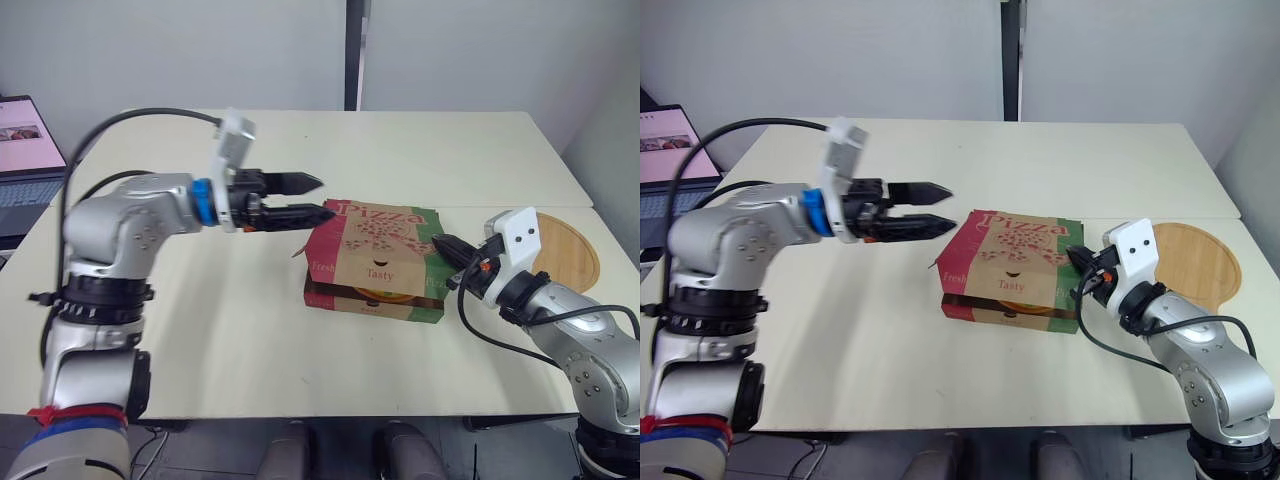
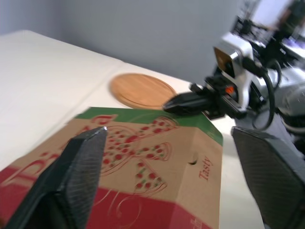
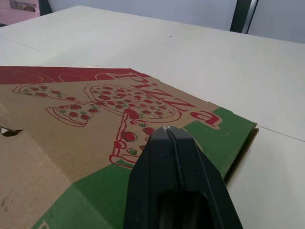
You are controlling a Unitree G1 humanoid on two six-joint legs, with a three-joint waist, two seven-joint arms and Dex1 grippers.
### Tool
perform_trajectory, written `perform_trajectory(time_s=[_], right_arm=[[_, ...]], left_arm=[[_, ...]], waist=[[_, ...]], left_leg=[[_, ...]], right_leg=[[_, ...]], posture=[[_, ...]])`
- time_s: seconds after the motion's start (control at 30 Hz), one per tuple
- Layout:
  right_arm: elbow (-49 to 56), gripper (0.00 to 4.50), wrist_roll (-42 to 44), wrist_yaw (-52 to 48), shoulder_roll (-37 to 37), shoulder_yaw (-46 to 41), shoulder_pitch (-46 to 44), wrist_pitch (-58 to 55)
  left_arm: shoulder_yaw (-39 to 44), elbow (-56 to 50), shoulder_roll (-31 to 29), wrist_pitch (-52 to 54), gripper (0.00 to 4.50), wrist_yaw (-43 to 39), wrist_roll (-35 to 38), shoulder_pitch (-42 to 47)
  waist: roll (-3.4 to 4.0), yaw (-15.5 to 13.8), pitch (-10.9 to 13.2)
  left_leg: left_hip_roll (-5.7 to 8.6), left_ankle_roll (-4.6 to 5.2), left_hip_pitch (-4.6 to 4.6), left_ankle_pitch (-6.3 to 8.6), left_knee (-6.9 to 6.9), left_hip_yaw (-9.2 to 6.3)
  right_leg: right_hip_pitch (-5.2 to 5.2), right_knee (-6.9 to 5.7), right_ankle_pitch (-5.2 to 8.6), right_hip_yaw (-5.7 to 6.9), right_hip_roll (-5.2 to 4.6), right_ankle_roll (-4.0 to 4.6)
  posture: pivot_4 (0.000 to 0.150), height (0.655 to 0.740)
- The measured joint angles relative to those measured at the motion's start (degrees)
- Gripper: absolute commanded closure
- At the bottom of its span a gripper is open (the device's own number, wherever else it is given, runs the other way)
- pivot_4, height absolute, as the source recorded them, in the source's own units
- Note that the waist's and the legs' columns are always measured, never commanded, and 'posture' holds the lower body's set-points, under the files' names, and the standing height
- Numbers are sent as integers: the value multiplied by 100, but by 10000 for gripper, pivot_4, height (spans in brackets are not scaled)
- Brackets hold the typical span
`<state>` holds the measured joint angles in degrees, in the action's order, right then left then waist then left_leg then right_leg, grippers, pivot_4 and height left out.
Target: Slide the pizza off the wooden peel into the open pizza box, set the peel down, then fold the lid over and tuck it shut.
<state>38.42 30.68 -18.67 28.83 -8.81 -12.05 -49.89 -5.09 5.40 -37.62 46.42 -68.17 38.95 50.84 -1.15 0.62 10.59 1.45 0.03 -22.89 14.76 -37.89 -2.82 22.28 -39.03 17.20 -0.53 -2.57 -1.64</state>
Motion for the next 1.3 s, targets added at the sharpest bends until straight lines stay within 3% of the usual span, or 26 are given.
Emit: perform_trajectory(time_s=[0.13, 0.37, 0.7, 0.97, 1.3], right_arm=[[0, 45000, -30, -1, -1, 11, 6, 19], [4, 45000, -38, 4, -1, 89, 35, 71], [-7, 45000, -48, -87, 498, -788, 531, 68], [-58, 45000, -237, -509, 733, -195, 1025, 100], [-57, 45000, -274, -719, 713, 134, 917, 287]], left_arm=[[-611, 438, 153, -627, 24836, -426, -680, 236], [-987, 1072, 537, -1457, 44676, -817, -1409, 353], [-1051, 1419, 775, -1857, 44676, -1046, -1845, 470], [-1051, 1466, 839, -1957, 44676, -1203, -1952, 488], [-1055, 1473, 860, -2089, 44676, -1394, -2149, 619]], waist=[[0, 3, 0], [0, -12, 0], [0, -43, 0], [0, -16, 0], [0, -21, 0]], left_leg=[[-3, 0, -2, 0, 0, -1], [-3, 1, -4, 0, -3, 1], [-1, 2, -6, 0, -5, 0], [-4, 2, -5, 0, -6, 0], [-4, 2, -5, 0, -7, -1]], right_leg=[[1, 3, 0, -1, 7, 0], [2, 3, 0, -5, 7, 0], [0, 3, 0, -4, 7, 0], [0, 2, 0, -8, 32, 0], [0, 2, 0, -9, 33, 0]], posture=[[1500, 7400], [1500, 7400], [1500, 7400], [1500, 7400], [1500, 7400]])
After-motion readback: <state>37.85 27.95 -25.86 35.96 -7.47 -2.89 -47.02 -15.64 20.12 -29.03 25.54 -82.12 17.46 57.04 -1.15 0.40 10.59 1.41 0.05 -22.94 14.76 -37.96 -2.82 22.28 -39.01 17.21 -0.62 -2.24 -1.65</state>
